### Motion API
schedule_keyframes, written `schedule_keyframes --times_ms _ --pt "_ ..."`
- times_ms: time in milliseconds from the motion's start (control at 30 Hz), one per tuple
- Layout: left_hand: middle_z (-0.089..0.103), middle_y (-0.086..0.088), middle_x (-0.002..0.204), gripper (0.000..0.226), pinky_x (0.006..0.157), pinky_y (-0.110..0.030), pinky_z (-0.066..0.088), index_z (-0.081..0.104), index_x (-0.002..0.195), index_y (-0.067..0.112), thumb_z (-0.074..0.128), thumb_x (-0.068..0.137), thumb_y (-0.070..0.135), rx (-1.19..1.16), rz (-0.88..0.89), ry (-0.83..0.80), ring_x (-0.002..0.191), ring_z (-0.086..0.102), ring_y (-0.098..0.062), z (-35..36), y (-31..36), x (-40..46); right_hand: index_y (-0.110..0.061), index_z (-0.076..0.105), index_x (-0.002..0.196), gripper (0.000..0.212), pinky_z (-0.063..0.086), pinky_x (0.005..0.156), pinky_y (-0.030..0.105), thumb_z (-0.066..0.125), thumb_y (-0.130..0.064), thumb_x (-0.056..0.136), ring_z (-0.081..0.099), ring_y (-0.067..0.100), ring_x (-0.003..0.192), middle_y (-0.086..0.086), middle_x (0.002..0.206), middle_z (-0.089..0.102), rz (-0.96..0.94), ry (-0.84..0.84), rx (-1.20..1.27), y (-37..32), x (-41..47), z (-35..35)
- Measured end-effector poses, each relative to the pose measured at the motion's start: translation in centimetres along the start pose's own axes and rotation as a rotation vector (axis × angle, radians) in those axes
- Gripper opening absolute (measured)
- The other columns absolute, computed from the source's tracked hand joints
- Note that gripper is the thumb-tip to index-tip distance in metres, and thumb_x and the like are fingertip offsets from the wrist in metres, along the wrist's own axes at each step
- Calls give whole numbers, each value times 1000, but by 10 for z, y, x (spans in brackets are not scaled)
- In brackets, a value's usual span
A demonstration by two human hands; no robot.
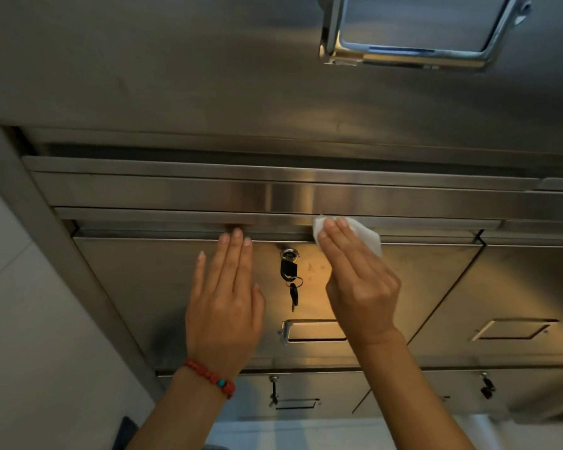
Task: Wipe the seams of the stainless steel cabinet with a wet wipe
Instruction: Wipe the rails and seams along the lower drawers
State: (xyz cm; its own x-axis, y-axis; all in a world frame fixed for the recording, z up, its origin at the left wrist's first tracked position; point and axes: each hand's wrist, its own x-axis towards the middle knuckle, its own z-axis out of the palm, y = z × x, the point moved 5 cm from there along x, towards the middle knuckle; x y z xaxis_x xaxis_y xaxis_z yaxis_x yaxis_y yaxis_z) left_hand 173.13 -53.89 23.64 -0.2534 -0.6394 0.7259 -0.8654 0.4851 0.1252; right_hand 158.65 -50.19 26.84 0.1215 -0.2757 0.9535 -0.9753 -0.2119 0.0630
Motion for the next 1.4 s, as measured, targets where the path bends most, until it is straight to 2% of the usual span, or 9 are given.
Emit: schedule_keyframes --times_ms 133,267,500,700,867,1000,1067,1267,1400 --pt "49 -21 134 50 103 -57 27 51 127 -7 37 85 17 14 5 12 126 44 -36 1 1 0 1 71 102 19 56 83 40 60 4 86 65 26 103 16 107 68 -53 -21 10 7 0 -4" --pt "48 -22 135 50 104 -57 27 50 128 -7 37 86 17 17 -4 18 126 45 -36 1 1 0 2 70 101 24 54 86 42 69 9 78 63 27 104 17 106 68 23 7 -40 19 -3 -12" --pt "48 -23 134 50 105 -55 26 50 127 -8 37 86 16 16 -19 27 126 42 -36 3 2 0 1 71 101 26 55 85 39 68 12 78 64 26 103 15 107 68 -28 -27 4 19 -3 -9" --pt "48 -25 134 50 103 -57 27 50 127 -9 37 85 16 14 -17 34 125 43 -39 3 3 0 3 71 101 22 57 81 43 63 10 81 65 30 102 18 107 67 82 19 -59 29 -8 -15" --pt "49 -26 133 50 102 -59 26 50 126 -10 37 85 17 6 -29 33 124 44 -40 3 5 0 1 72 100 20 57 83 39 59 6 85 65 26 102 15 106 68 -7 -14 -4 21 -4 -11" --pt "48 -25 133 51 103 -58 27 50 127 -9 37 85 17 4 -23 23 125 44 -40 3 4 0 2 71 100 24 57 81 42 67 12 78 64 28 103 16 107 68 76 27 -47 35 -7 -20" --pt "48 -25 134 51 103 -58 27 49 127 -9 37 85 16 -2 -23 20 125 44 -40 4 4 -1 3 71 100 23 57 80 43 64 11 80 65 30 101 18 106 68 110 46 -45 29 -7 -16" --pt "48 -24 134 50 103 -57 28 50 127 -9 37 86 16 -5 -18 13 125 44 -38 1 3 -1 2 71 101 29 55 86 40 70 13 74 63 24 105 15 107 68 46 0 26 15 -4 -6" --pt "48 -22 134 50 104 -56 28 51 127 -8 38 85 16 -3 -4 12 126 43 -36 1 1 0 3 70 102 25 54 84 44 64 10 79 60 27 106 18 108 67 141 46 -69 22 -7 -14"
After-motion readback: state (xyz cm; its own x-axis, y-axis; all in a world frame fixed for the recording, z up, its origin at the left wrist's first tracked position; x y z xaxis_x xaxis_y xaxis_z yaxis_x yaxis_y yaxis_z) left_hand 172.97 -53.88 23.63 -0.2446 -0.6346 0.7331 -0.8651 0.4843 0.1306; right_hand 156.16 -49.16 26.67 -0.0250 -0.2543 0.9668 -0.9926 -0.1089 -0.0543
